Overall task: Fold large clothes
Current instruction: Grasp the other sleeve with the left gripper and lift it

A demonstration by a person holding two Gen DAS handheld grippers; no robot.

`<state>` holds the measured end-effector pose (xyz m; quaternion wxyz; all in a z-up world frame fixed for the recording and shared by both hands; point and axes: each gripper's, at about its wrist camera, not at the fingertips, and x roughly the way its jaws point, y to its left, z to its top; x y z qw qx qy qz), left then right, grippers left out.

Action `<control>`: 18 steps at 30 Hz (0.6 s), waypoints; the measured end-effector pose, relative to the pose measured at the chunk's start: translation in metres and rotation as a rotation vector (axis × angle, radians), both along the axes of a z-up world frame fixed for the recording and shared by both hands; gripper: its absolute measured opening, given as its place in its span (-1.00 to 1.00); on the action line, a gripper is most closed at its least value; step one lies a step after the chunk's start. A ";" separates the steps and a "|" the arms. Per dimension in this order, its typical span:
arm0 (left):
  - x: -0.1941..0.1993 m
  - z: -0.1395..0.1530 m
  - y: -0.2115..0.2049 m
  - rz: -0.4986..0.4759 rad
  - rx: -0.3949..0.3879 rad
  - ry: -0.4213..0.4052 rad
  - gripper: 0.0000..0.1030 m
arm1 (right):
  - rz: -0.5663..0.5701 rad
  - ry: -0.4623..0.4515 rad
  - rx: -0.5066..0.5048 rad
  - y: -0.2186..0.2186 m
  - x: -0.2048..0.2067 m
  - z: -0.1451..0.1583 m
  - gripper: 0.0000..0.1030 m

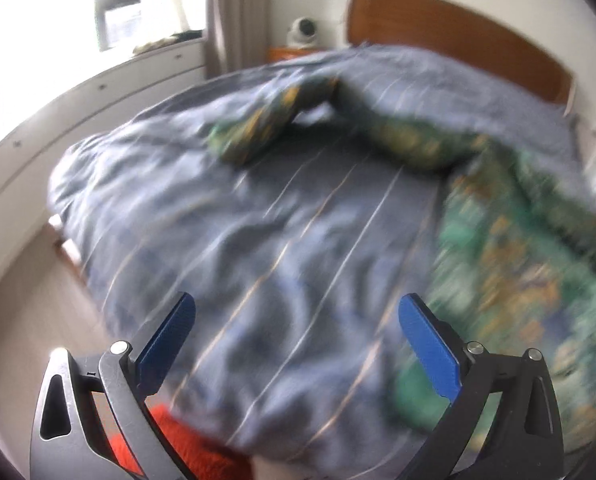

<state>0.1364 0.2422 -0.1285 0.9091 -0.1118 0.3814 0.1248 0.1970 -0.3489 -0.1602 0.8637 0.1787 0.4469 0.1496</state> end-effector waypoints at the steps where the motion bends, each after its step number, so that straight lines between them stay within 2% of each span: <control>1: 0.008 0.010 0.005 -0.017 -0.045 -0.015 0.98 | 0.001 -0.020 -0.005 0.003 -0.013 0.002 0.36; 4: 0.049 0.031 0.033 -0.079 -0.267 -0.027 0.99 | 0.007 -0.058 -0.043 0.025 -0.044 -0.001 0.36; 5: 0.069 0.033 0.048 -0.090 -0.363 -0.025 0.99 | 0.008 -0.067 -0.061 0.034 -0.052 -0.003 0.36; 7: 0.098 0.028 0.067 -0.086 -0.467 -0.025 0.99 | 0.026 -0.080 -0.065 0.050 -0.063 -0.006 0.36; 11: 0.152 -0.009 0.120 0.071 -0.715 -0.010 0.98 | 0.058 -0.092 -0.043 0.067 -0.070 -0.005 0.36; 14: 0.169 -0.034 0.150 0.218 -0.843 -0.024 0.98 | 0.081 -0.094 -0.073 0.082 -0.071 -0.005 0.36; 16: 0.176 -0.057 0.170 0.354 -0.991 -0.036 0.98 | 0.106 -0.093 -0.085 0.091 -0.073 -0.006 0.36; 18: 0.180 -0.070 0.178 0.418 -1.088 -0.058 0.96 | 0.131 -0.102 -0.090 0.101 -0.078 -0.005 0.36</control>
